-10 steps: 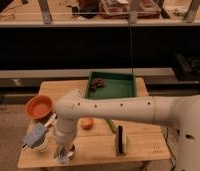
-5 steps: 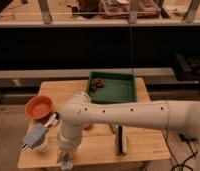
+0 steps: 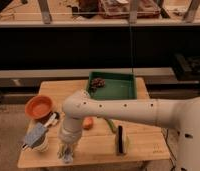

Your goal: Place towel in metal cup

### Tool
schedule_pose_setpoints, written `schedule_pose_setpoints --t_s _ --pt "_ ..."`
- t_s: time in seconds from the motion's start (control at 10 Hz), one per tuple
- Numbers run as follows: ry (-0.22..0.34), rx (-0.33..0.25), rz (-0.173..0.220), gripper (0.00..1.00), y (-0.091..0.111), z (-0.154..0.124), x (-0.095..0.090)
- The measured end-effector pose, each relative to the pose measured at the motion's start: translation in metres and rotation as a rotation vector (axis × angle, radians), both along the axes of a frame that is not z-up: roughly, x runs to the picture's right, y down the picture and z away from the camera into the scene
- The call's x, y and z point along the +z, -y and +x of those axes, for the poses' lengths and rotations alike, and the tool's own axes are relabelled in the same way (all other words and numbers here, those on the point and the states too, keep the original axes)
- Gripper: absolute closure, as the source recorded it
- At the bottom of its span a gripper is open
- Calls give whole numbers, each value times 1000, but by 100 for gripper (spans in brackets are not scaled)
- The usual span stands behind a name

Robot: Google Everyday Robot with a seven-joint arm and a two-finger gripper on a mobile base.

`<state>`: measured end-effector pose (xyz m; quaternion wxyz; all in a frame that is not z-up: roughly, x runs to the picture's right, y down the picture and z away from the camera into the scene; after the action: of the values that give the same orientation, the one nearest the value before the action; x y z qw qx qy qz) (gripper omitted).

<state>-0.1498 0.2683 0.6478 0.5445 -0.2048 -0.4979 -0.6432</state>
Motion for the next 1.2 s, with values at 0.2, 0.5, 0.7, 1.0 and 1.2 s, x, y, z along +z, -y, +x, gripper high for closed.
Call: schedule_pose_setpoints --t_s 0.2,0.5,0.7,1.0,1.2 --pt "-10 -3 -9 100 3 0 1" --pt "-22 -7 -41 100 4 -2 4" --pt "-26 -16 -65 100 4 -2 5" --pt "-28 -16 -71 100 4 -2 6" --pt "-30 -13 -73 100 5 -1 6"
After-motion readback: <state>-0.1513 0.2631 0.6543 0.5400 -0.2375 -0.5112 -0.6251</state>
